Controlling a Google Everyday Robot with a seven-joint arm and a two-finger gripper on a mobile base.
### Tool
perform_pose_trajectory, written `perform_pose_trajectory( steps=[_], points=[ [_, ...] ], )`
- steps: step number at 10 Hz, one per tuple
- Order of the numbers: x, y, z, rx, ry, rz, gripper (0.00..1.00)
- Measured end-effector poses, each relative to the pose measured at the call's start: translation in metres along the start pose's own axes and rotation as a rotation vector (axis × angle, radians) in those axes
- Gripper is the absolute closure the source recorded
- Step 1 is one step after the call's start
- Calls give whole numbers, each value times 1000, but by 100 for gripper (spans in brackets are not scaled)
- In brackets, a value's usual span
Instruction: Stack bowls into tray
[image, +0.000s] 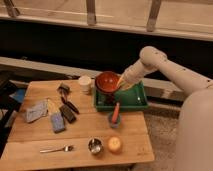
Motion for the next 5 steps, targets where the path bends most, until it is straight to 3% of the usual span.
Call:
perform_pose_trajectory(
  steps=[2,5],
  points=[
    [-9,-21,-12,-9,-31,58,81],
    [-9,-20,-10,-8,-31,55,81]
  ],
)
